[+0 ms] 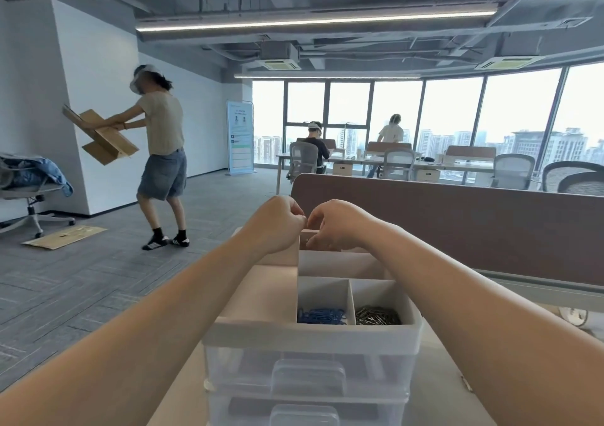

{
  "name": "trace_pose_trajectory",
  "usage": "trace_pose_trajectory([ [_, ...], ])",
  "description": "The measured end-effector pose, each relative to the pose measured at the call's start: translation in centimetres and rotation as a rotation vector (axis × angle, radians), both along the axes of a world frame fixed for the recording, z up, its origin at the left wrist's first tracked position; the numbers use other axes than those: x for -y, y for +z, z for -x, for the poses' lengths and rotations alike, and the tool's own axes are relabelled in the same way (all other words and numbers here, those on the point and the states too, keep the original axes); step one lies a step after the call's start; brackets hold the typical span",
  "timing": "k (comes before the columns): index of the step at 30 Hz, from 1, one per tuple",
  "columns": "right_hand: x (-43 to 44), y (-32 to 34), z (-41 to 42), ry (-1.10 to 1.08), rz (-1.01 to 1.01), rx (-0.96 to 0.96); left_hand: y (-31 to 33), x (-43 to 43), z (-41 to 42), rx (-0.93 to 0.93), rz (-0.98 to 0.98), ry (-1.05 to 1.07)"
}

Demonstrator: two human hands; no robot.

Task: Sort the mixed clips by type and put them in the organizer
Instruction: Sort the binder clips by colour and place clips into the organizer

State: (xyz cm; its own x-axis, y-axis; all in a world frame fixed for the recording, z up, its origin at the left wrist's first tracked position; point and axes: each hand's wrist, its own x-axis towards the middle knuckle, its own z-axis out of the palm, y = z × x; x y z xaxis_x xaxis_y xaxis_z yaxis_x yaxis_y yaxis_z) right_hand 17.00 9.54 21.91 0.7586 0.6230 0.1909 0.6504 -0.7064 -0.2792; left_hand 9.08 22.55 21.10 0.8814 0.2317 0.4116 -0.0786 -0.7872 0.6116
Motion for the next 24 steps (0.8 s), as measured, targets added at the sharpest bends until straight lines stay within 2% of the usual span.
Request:
trace_pose_trajectory([
  [7,3.8,0.3,1.6,-0.03,-0.141,0.12,0.9,3.1,2.3,0.038,-0.017,-0.057],
  [14,13.9,-0.5,7.9,-0.12,-0.259,0.152,-0.1,11.4,5.7,0.1,-0.025,-0.219],
  [20,23.7,-2.8,11.6,-0.265,-0.249,0.114,-3.3,20.1,8.0,0.063,0.019,-0.41],
  [24,28.2,-5.4,11.9,-0.328,-0.195,0.073,-6.2,24.2,7.1,-0.033,-0.026,-0.411],
])
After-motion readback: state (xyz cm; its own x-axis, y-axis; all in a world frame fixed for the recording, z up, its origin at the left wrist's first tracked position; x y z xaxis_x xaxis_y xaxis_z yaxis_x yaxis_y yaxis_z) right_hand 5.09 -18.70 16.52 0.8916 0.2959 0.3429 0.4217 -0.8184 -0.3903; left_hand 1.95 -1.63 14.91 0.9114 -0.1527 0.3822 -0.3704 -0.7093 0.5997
